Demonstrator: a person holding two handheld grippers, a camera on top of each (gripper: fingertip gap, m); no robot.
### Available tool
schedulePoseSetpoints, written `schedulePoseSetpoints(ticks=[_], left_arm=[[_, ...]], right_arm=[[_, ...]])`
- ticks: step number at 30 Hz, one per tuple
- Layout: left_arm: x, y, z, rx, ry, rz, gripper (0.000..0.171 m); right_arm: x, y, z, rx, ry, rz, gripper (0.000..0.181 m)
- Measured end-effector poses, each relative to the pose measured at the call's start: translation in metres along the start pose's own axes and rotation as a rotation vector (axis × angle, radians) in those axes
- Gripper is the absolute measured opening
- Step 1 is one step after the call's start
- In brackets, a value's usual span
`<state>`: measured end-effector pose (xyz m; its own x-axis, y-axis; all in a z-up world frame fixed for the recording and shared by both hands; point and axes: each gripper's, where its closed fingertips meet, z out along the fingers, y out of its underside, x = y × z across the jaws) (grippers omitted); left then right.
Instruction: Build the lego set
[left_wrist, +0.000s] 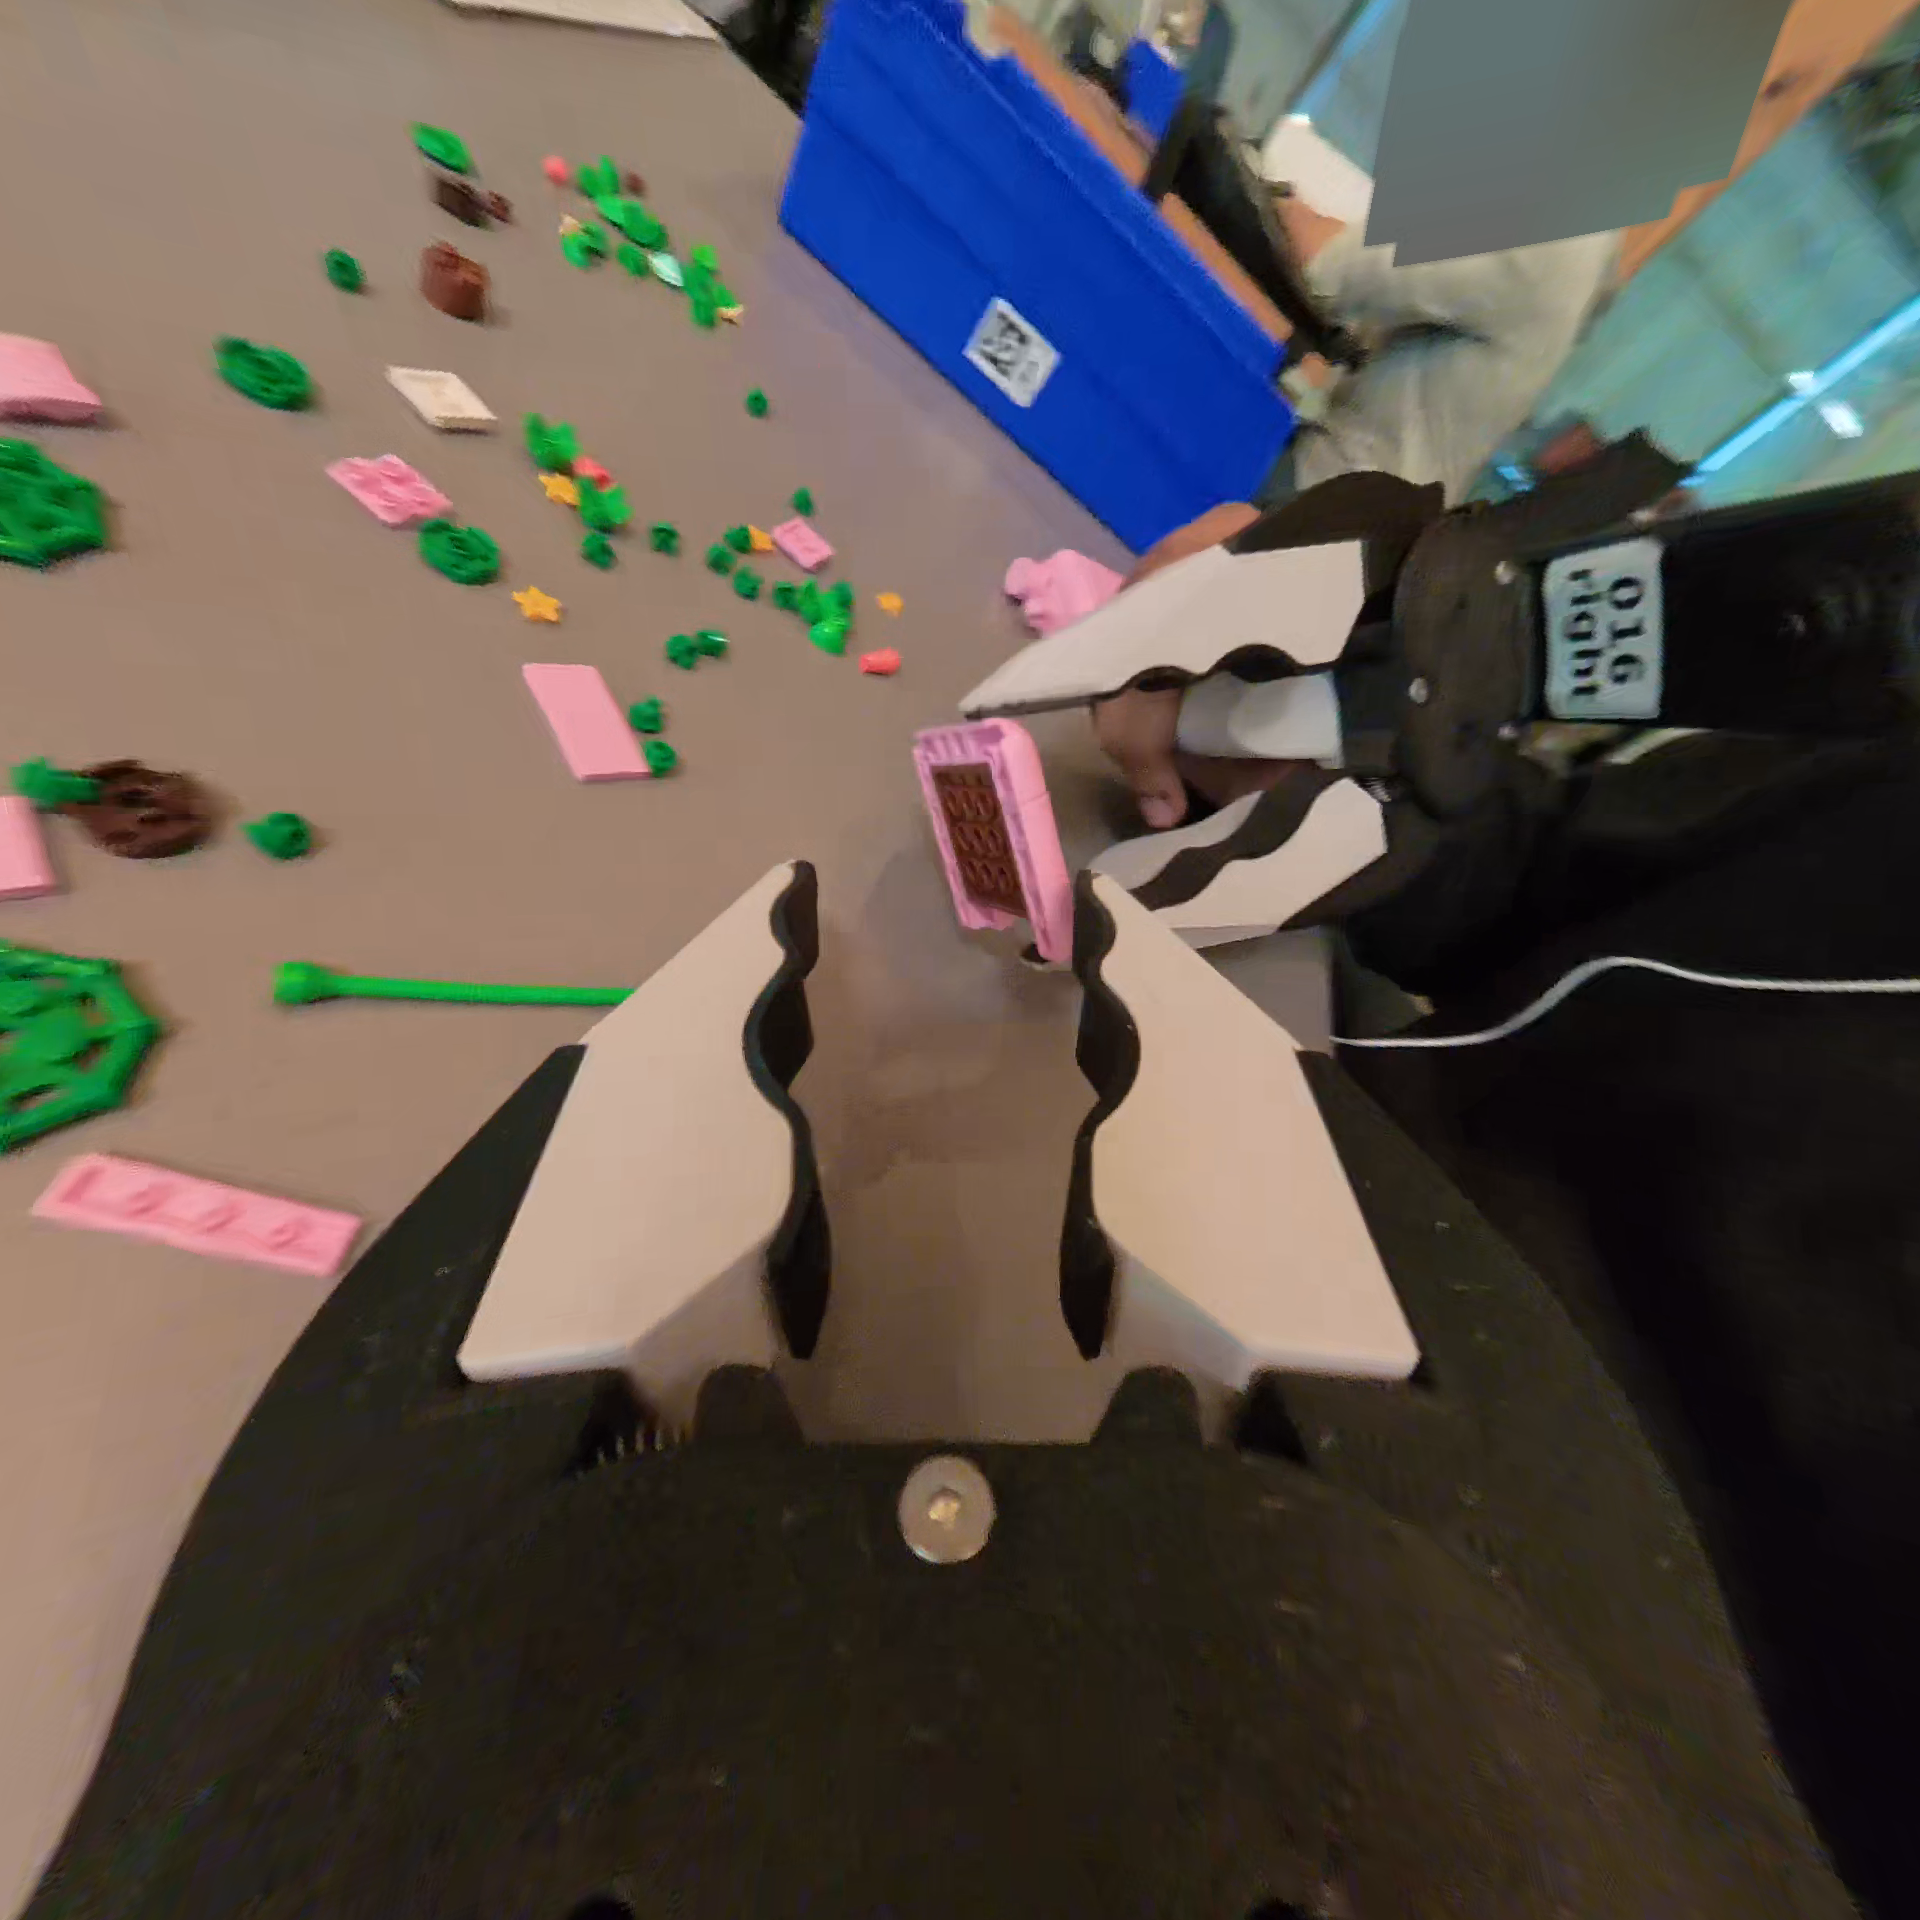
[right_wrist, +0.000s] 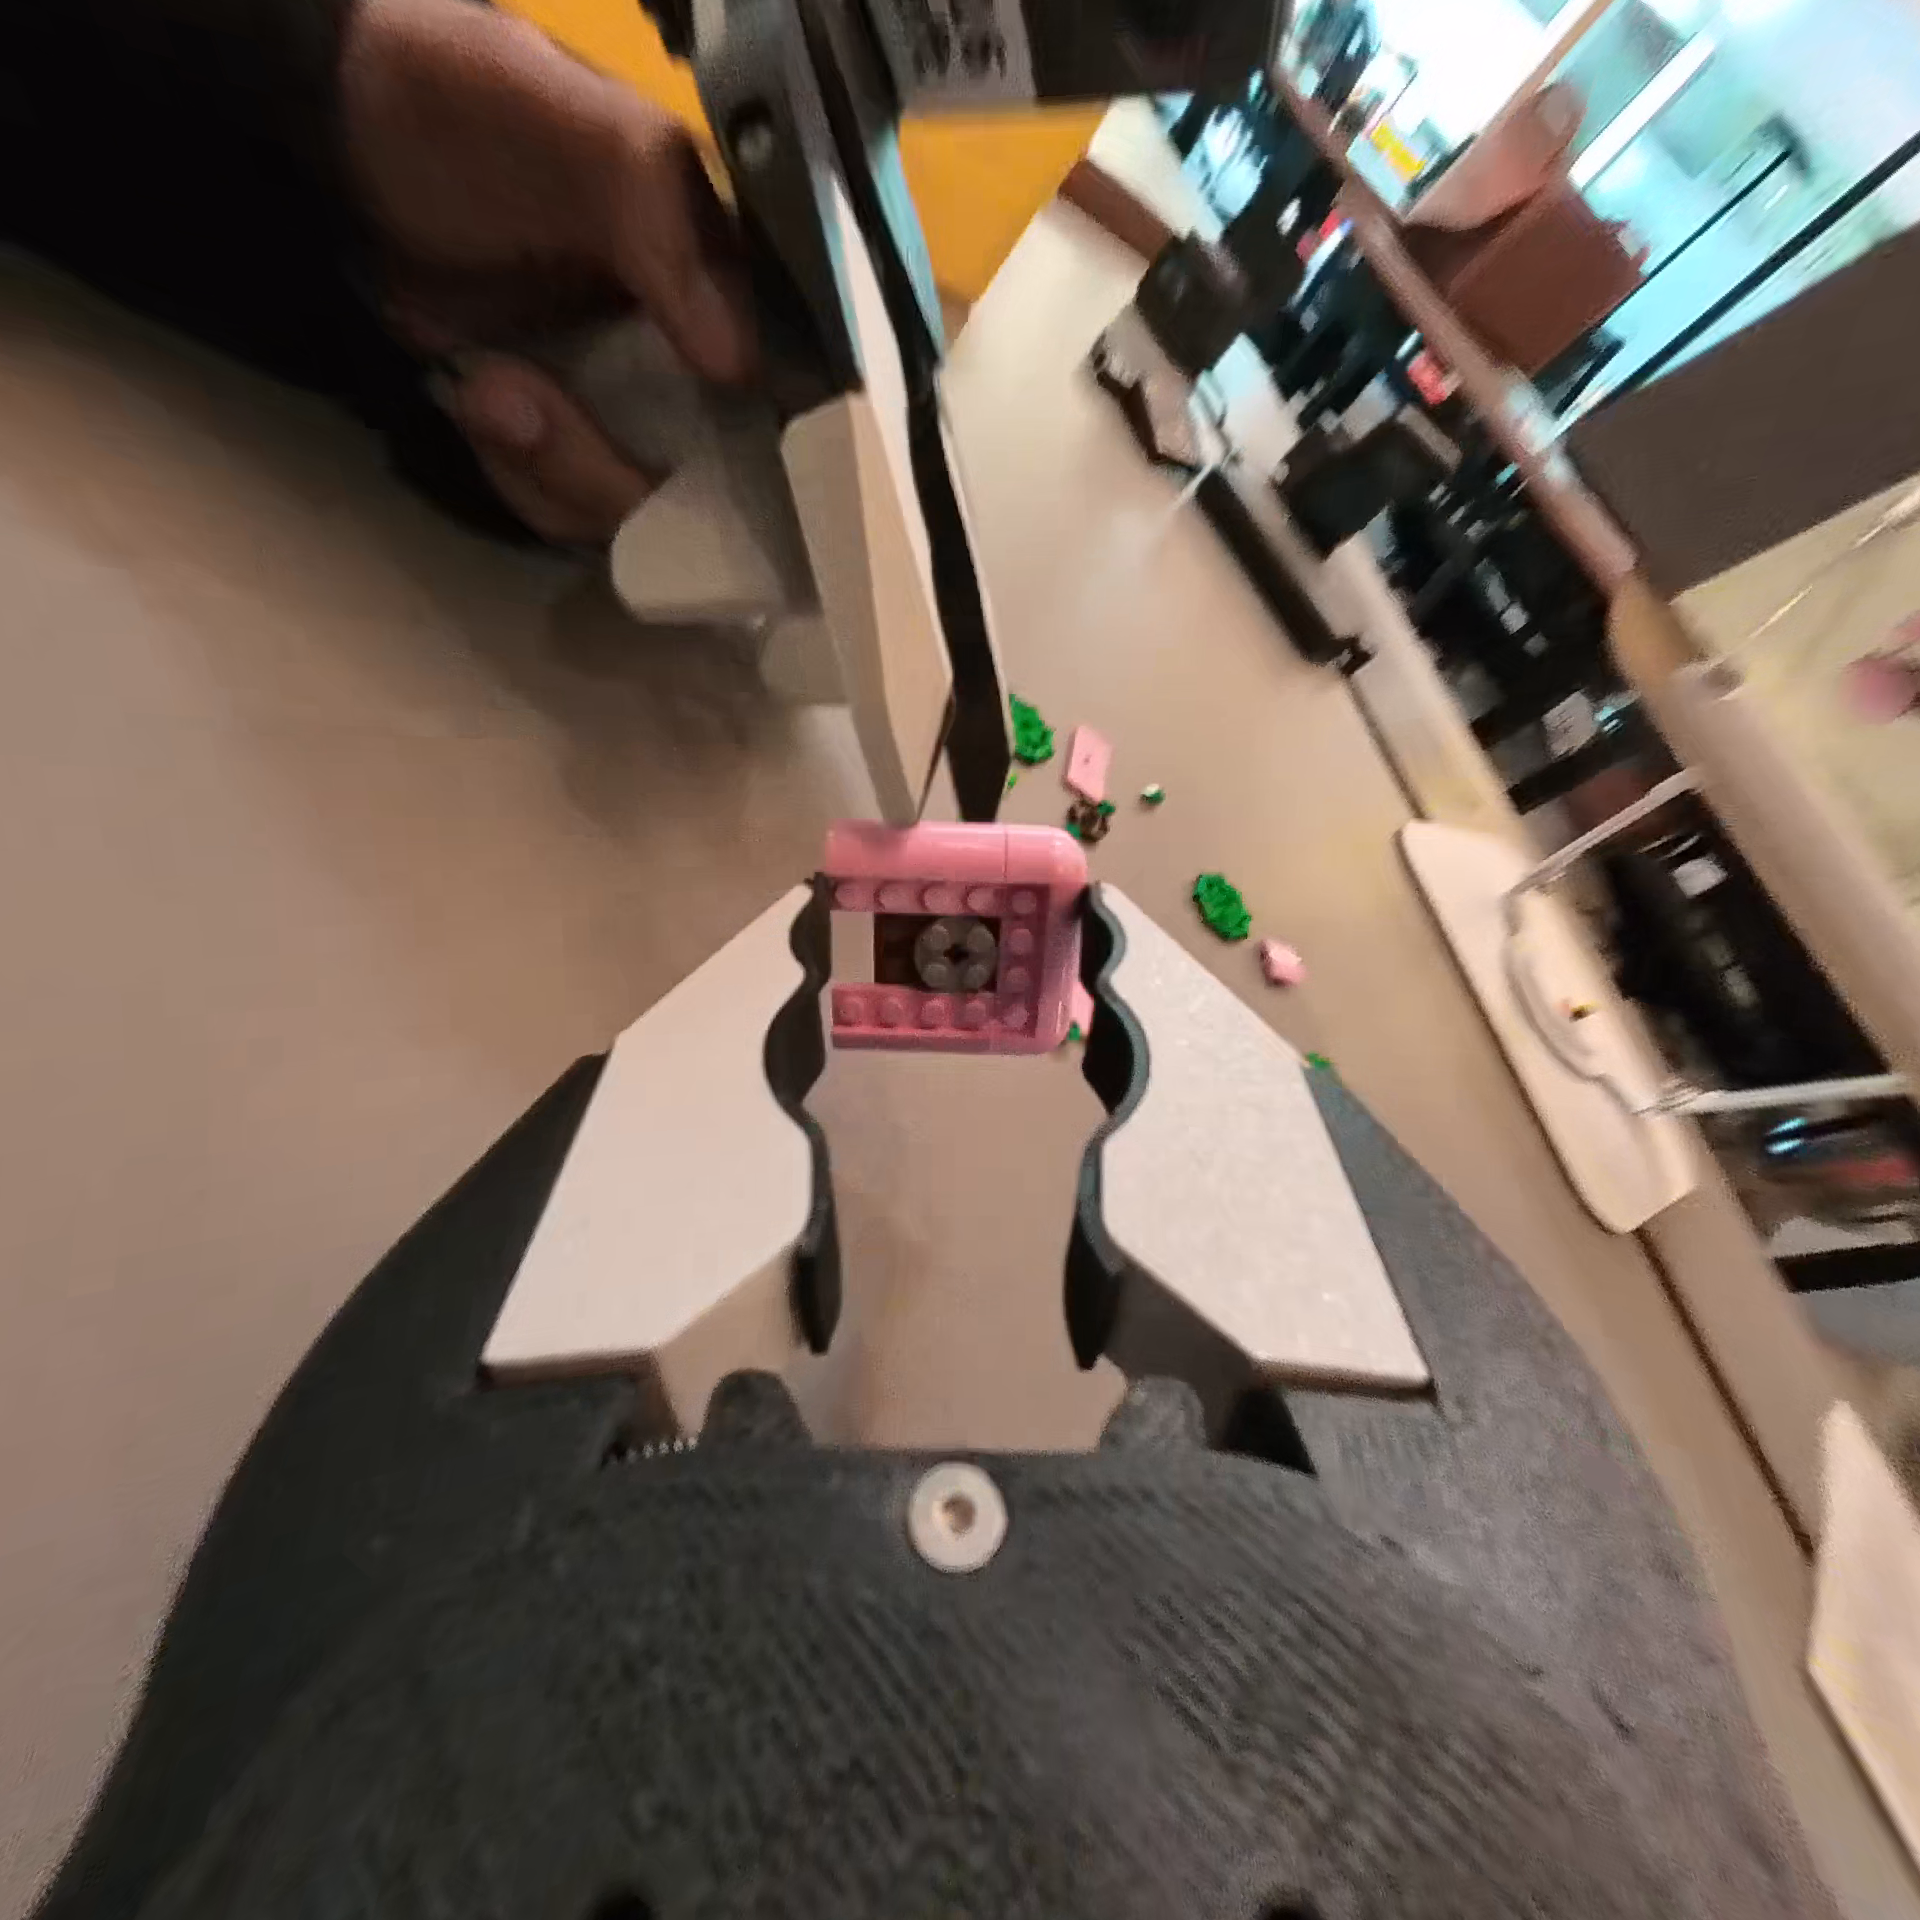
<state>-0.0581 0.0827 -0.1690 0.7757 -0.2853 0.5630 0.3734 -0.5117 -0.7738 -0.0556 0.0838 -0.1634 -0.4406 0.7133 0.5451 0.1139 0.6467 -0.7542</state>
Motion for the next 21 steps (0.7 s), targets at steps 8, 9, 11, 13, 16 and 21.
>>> schedulePoseSetpoints(ticks=[8,9,11,13,16,21], left_arm=[[0.017,0.008,0.016,-0.044,-0.007,0.097,0.011],[0.017,0.008,0.016,-0.042,-0.006,0.099,0.011],[0.012,0.007,0.013,-0.037,-0.034,0.102,0.006],[0.012,0.003,0.01,-0.012,-0.037,0.12,0.006],[0.01,0.0,0.007,0.002,-0.067,0.17,0.006],[0.031,0.01,0.015,-0.054,-0.018,0.319,0.006]], right_arm=[[-0.004,-0.005,0.003,0.026,0.026,-0.03,0.046],[-0.004,-0.006,0.003,0.037,0.023,-0.019,0.046],[-0.002,-0.01,0.001,0.078,0.01,0.037,0.044],[0.006,-0.011,-0.003,0.121,-0.015,0.15,0.046],[0.02,-0.014,-0.011,0.224,-0.117,0.434,0.054],[0.026,-0.023,-0.028,0.387,-0.356,0.73,0.038]])
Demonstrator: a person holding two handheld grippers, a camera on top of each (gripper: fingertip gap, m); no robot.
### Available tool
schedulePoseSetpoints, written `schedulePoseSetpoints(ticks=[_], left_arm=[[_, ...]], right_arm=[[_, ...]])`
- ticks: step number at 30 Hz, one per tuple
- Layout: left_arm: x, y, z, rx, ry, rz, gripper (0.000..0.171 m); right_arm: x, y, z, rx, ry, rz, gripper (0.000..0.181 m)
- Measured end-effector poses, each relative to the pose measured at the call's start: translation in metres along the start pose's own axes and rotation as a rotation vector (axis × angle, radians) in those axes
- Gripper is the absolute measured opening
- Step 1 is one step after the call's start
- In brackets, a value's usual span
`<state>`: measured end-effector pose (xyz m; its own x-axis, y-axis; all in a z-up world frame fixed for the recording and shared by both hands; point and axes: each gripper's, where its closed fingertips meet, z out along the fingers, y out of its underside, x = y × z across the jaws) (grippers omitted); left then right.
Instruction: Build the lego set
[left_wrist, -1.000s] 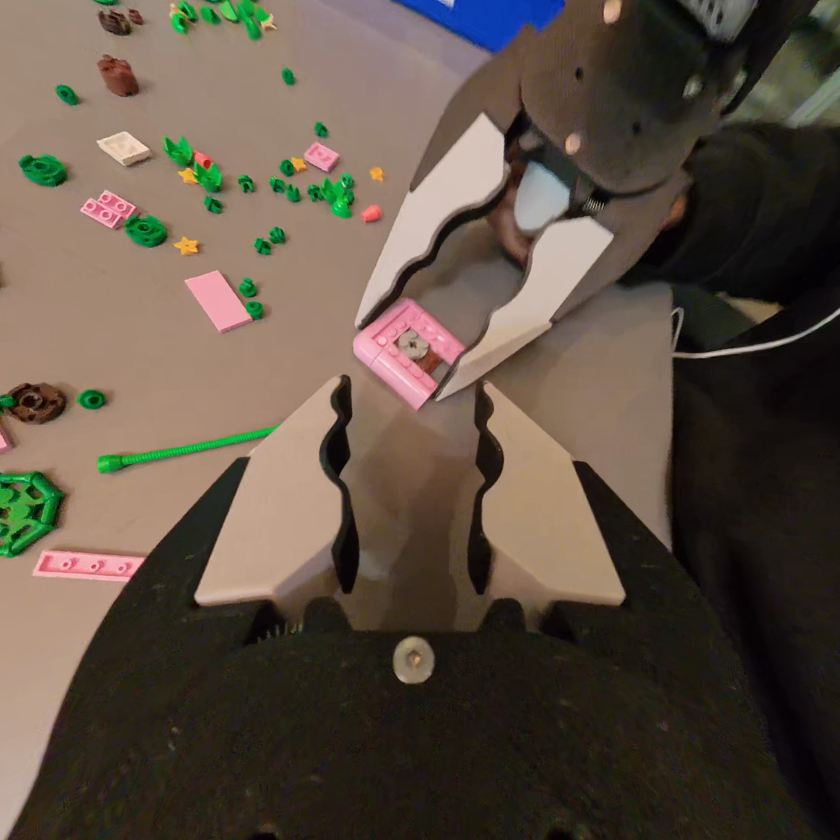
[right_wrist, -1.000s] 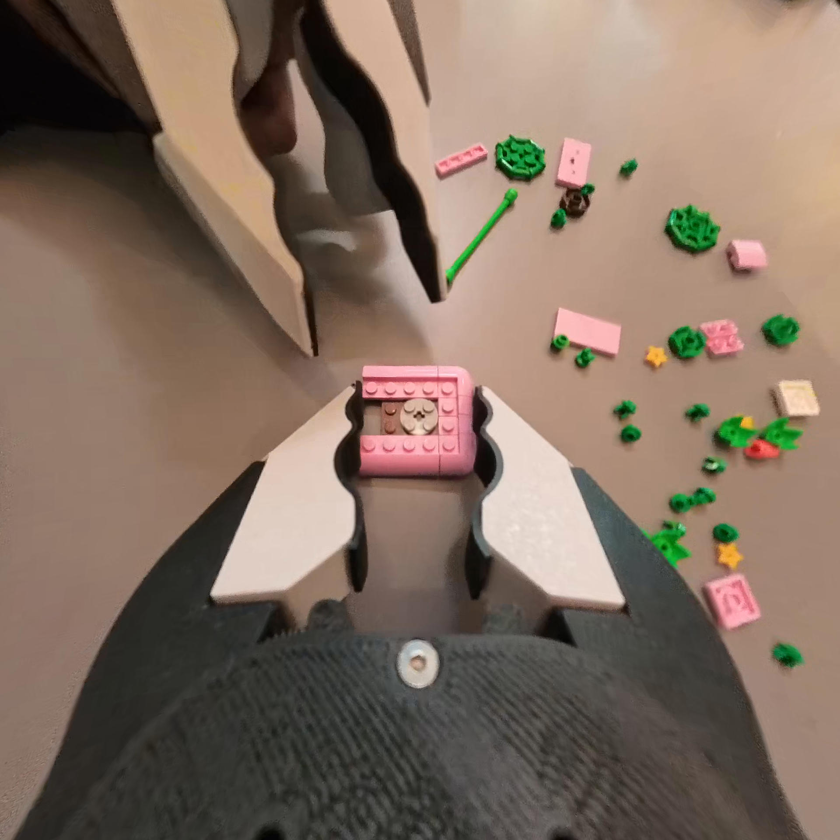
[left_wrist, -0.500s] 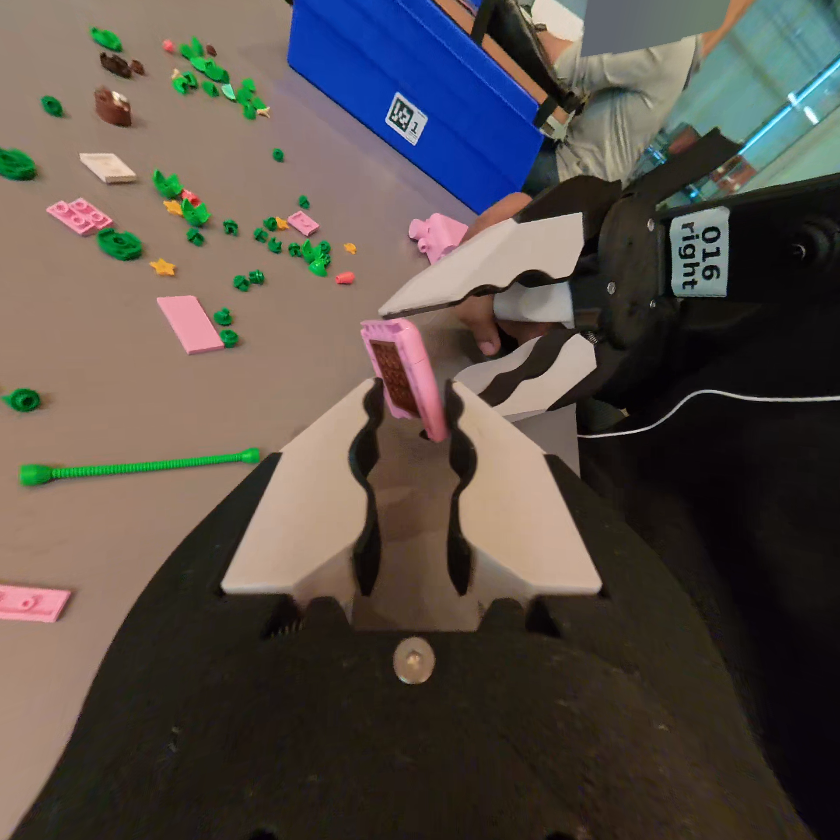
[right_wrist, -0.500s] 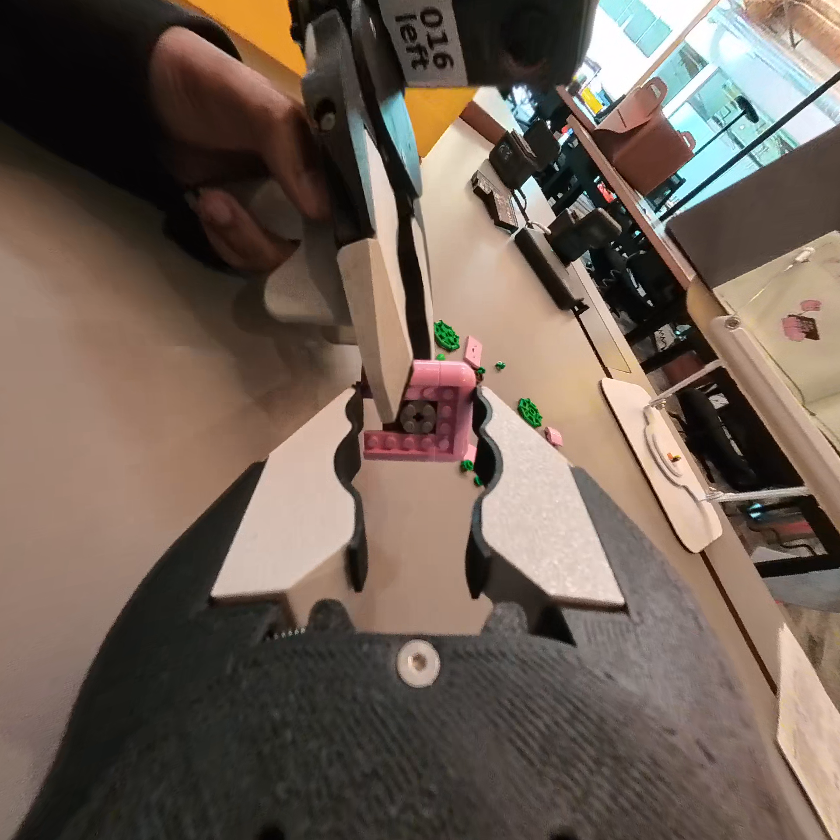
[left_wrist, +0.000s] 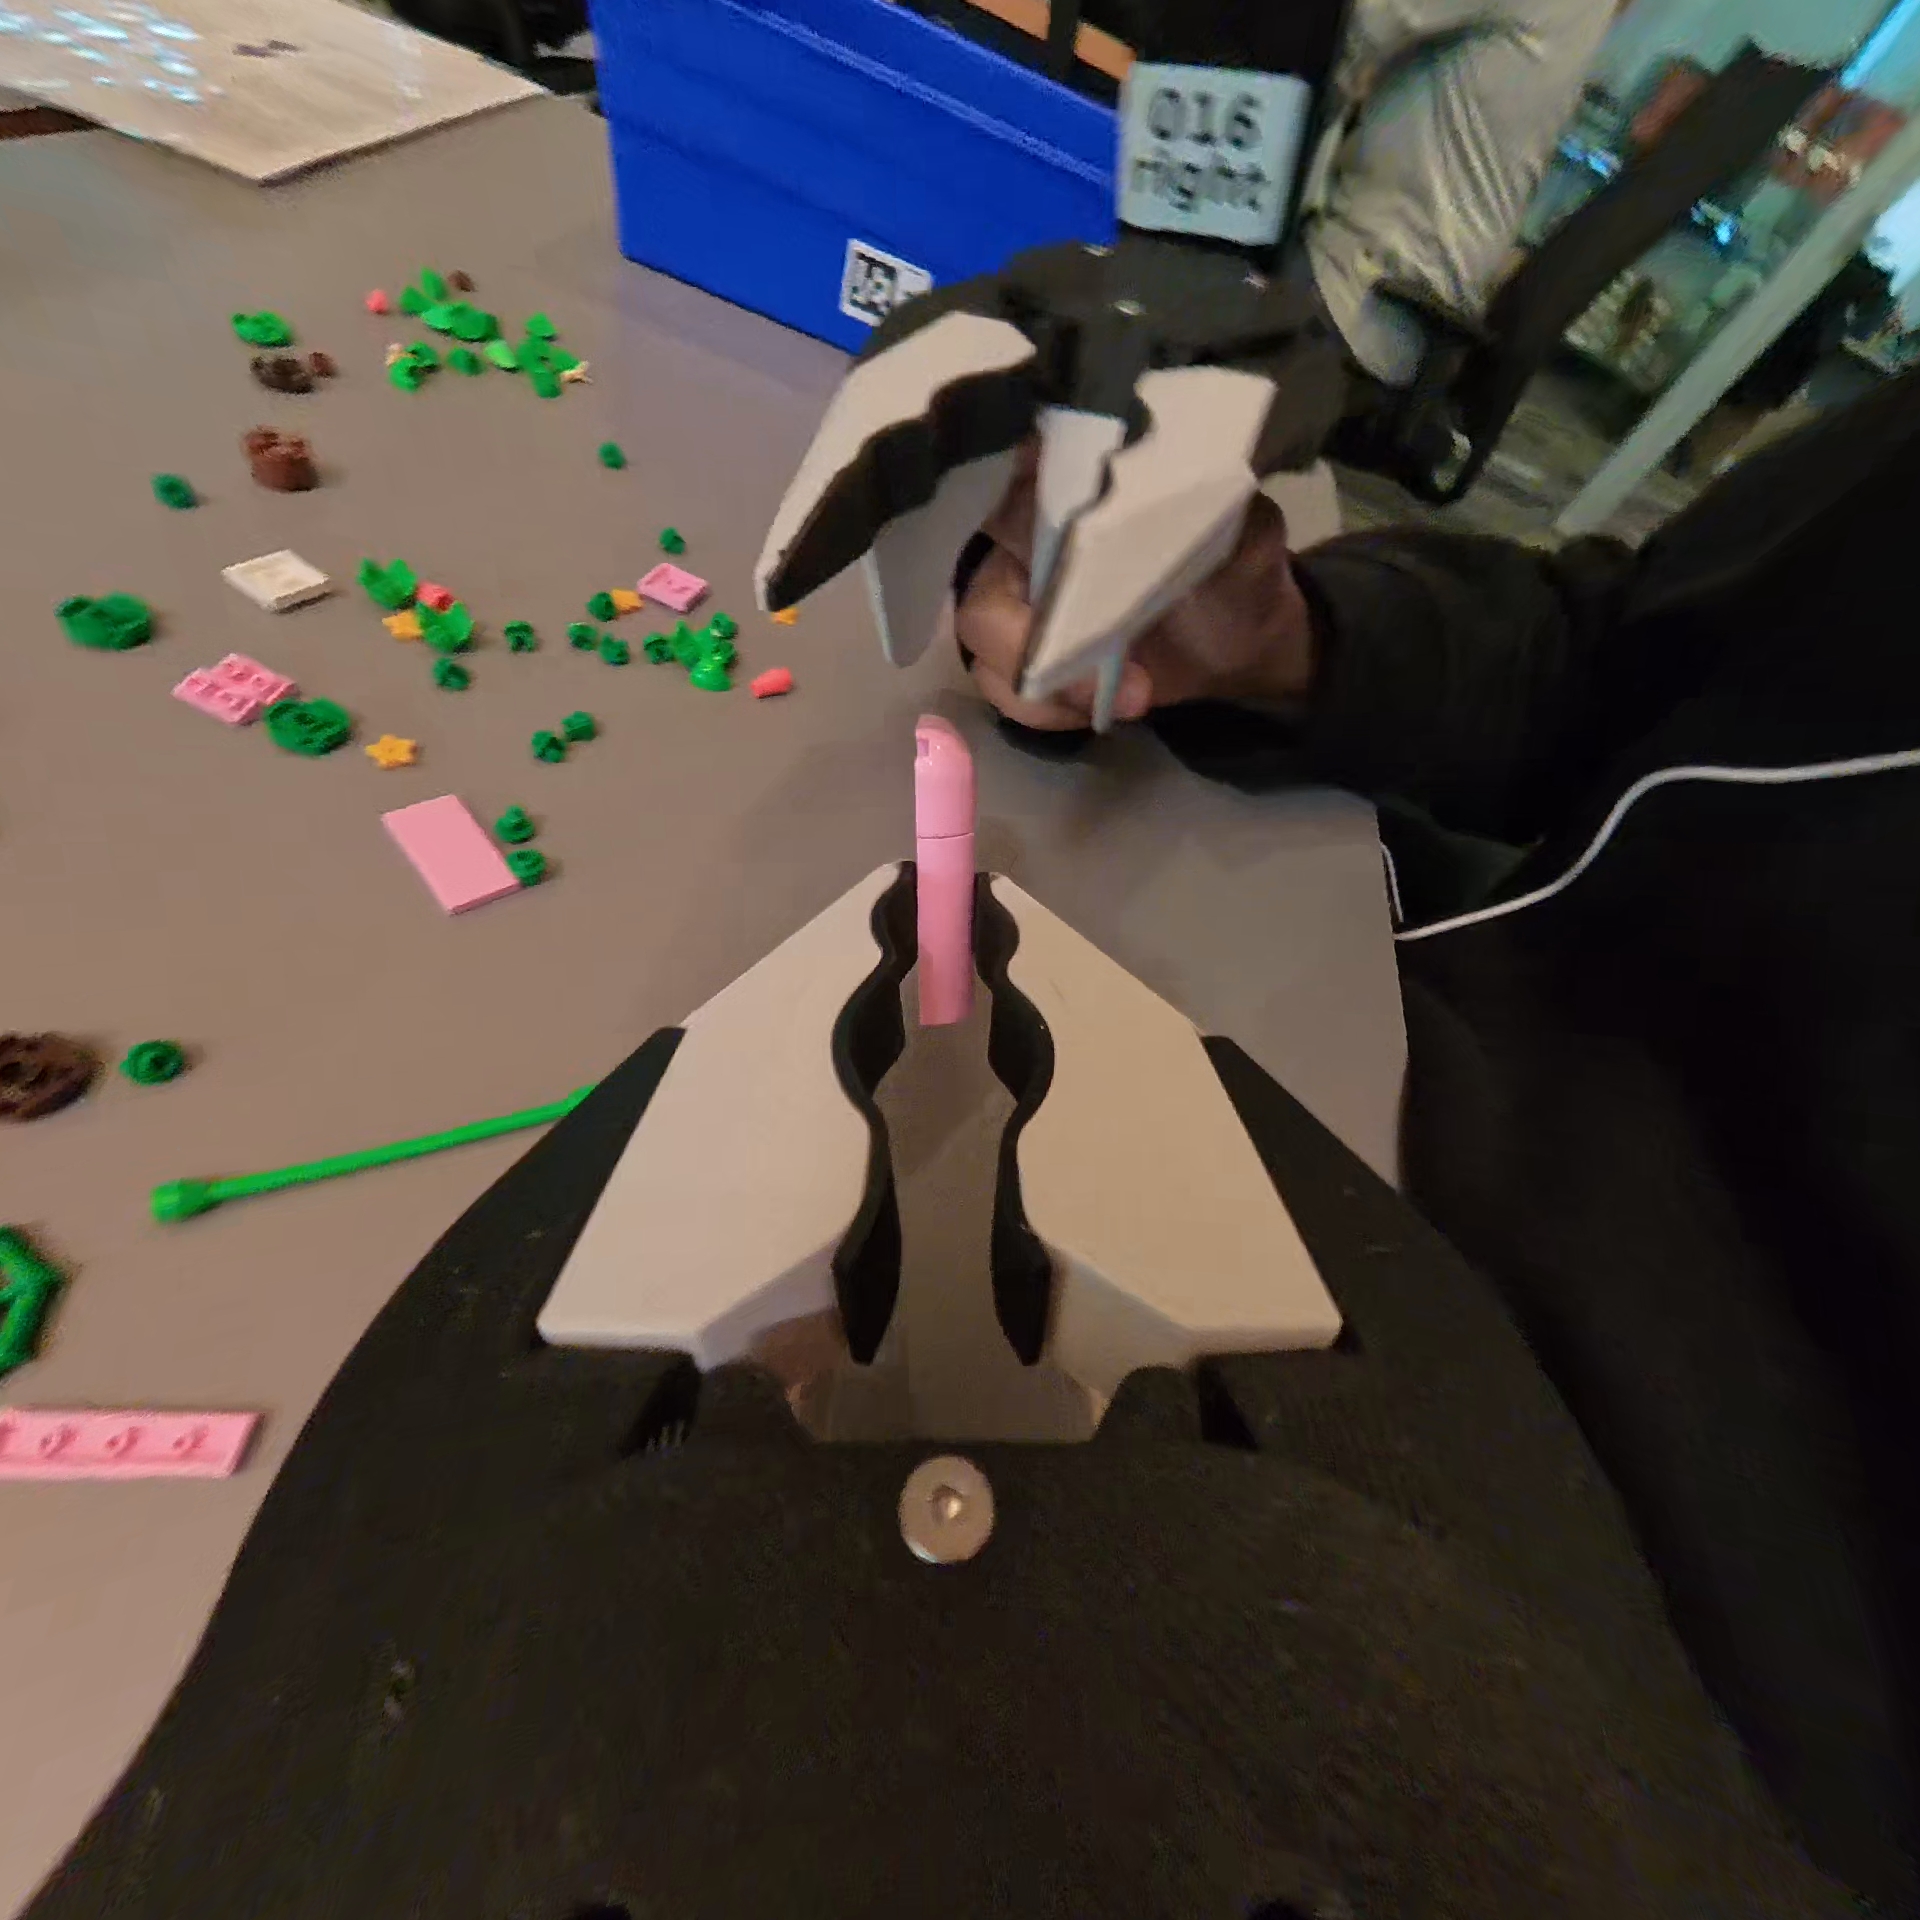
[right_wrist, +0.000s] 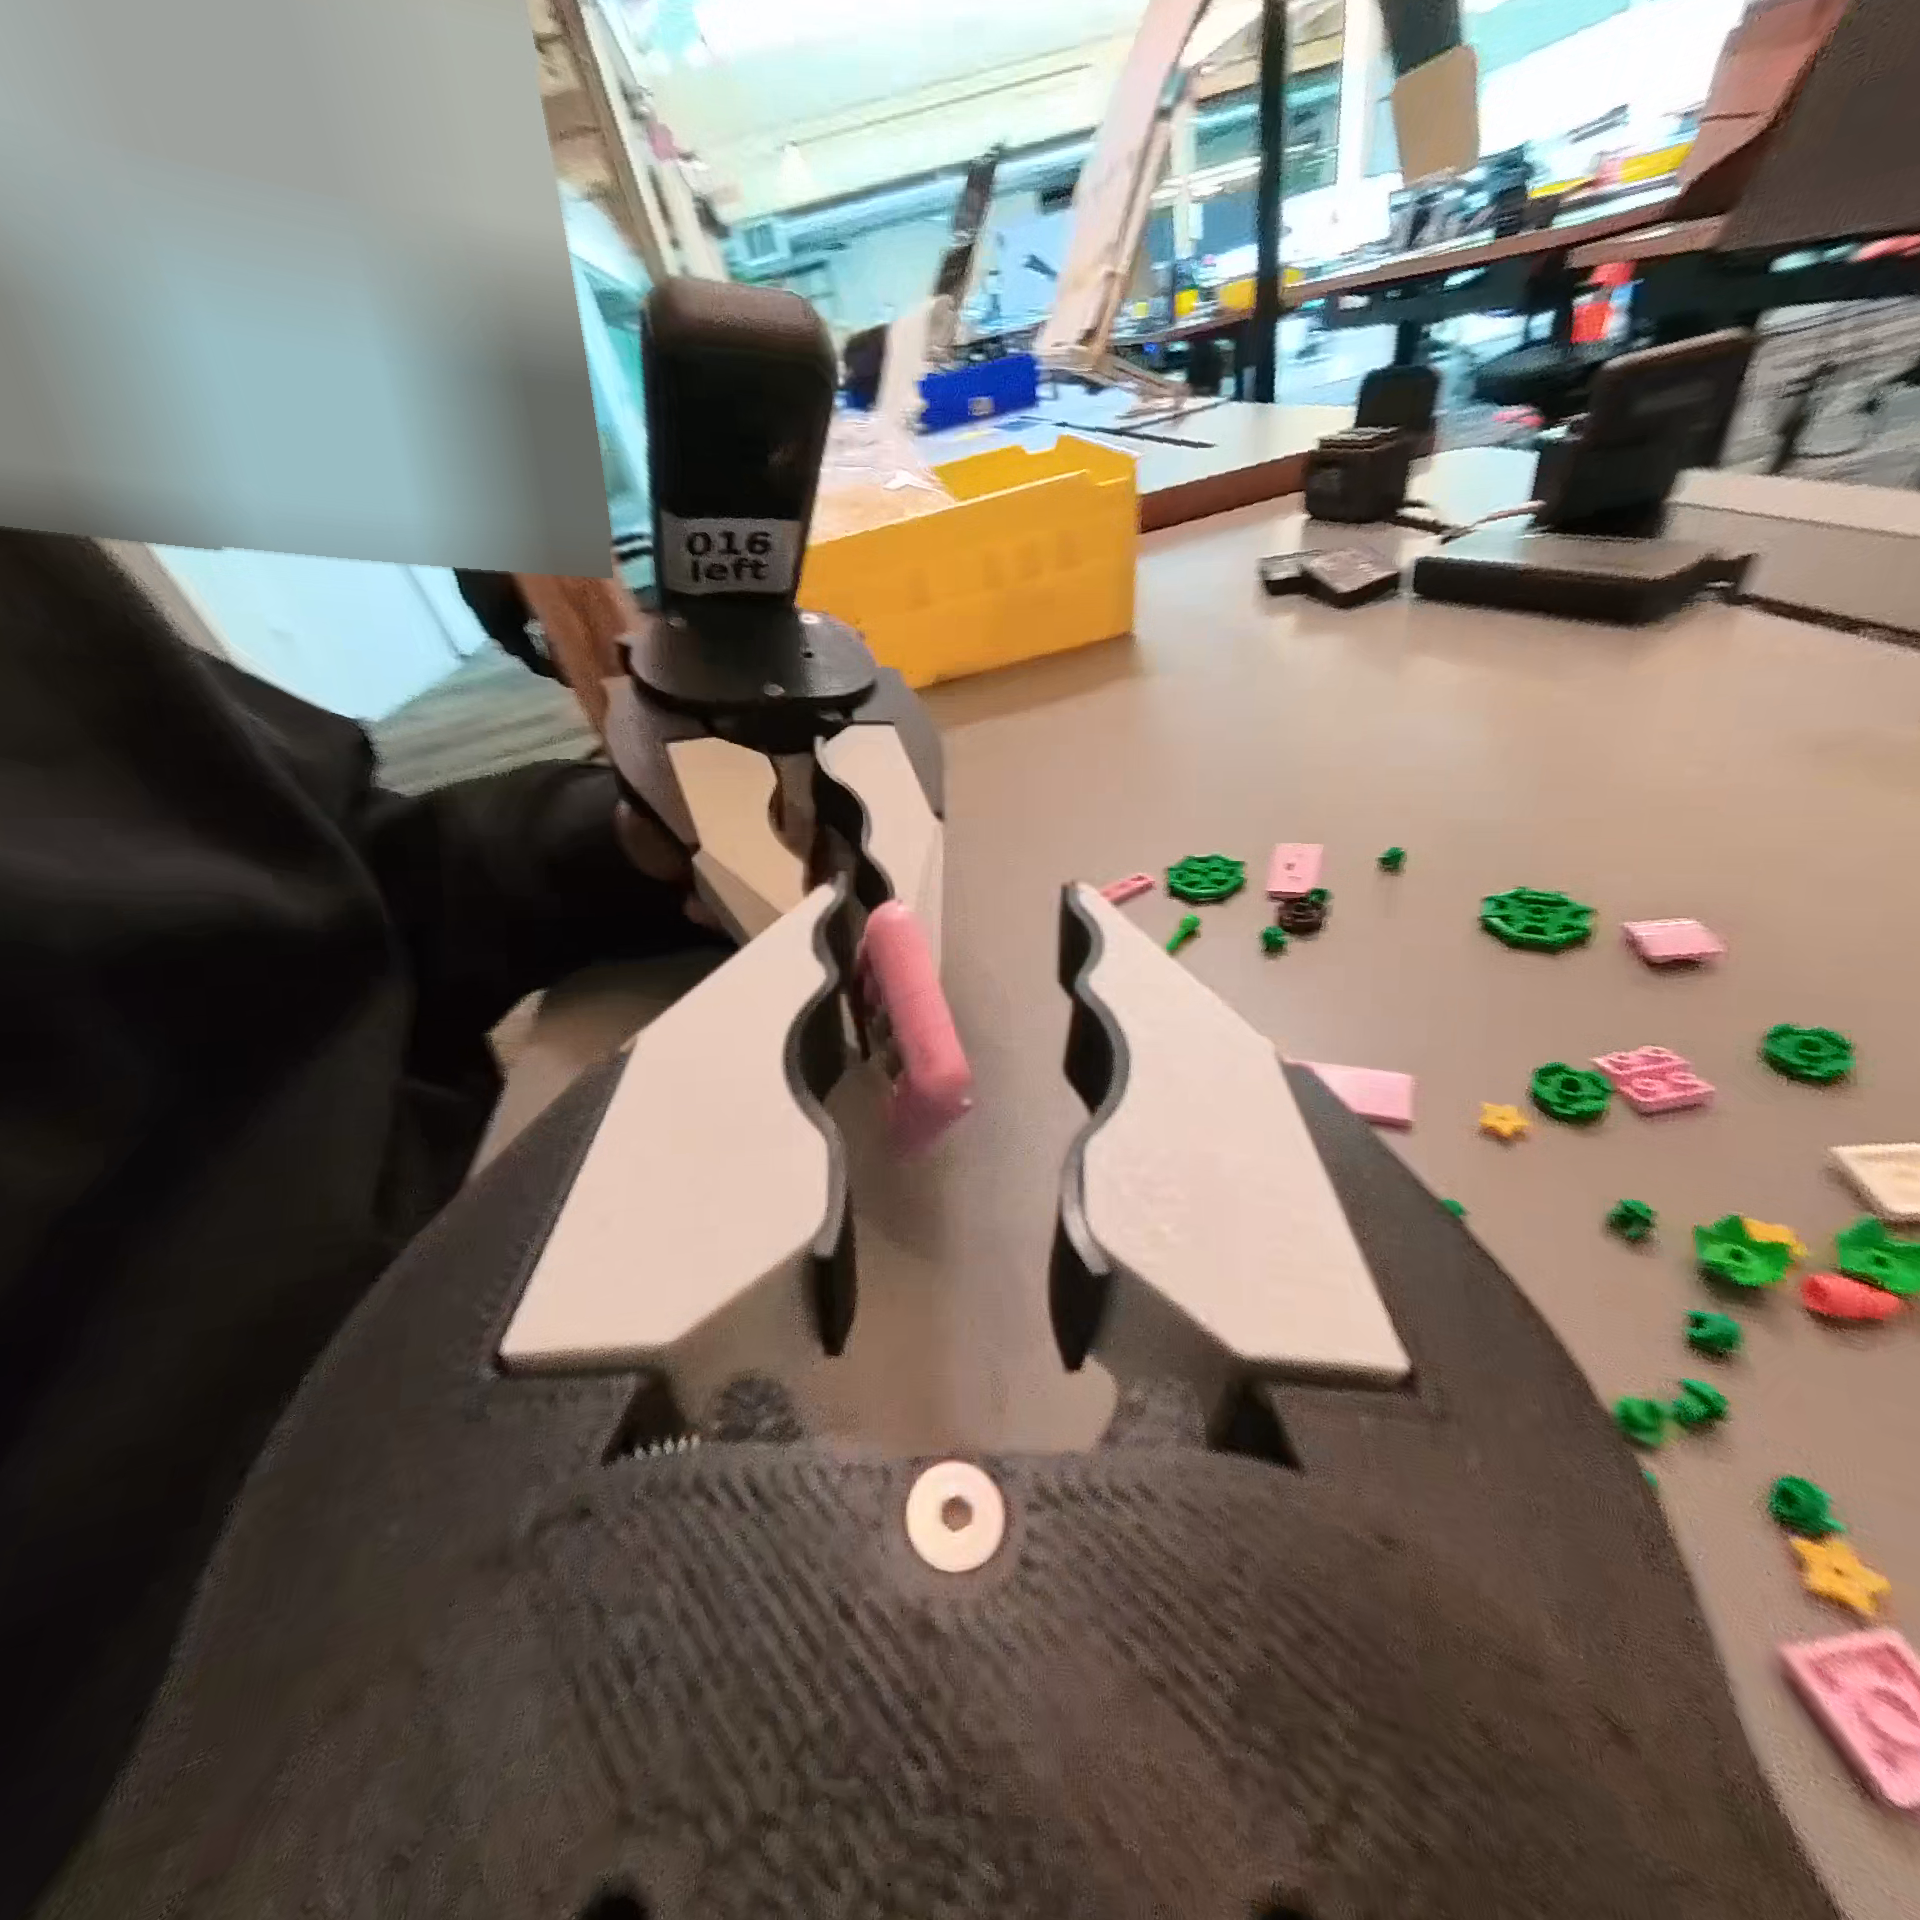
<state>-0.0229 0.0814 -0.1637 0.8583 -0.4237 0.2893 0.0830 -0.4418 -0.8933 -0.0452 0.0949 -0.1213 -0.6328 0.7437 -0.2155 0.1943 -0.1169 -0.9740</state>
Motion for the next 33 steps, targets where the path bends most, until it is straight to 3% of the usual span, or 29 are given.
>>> schedulePoseSetpoints(ticks=[3,9,11,22,33], left_arm=[[0.005,0.0,0.001,-0.004,0.011,0.036,0.006],[0.01,0.002,0.003,-0.021,0.015,0.079,0.006],[0.01,0.002,0.003,-0.021,0.018,0.08,0.006],[0.01,-0.005,-0.002,0.036,0.019,0.069,0.007],[0.006,0.015,0.004,-0.11,-0.011,0.095,0.003]], right_arm=[[-0.014,0.005,0.0,-0.034,-0.119,0.055,0.035],[-0.024,0.015,0.006,-0.105,-0.164,0.044,0.027],[-0.024,0.018,0.007,-0.121,-0.155,0.033,0.01],[-0.024,0.016,0.005,-0.112,-0.187,0.102,0.008],[-0.025,0.046,0.005,-0.304,-0.156,0.067,0.008]])
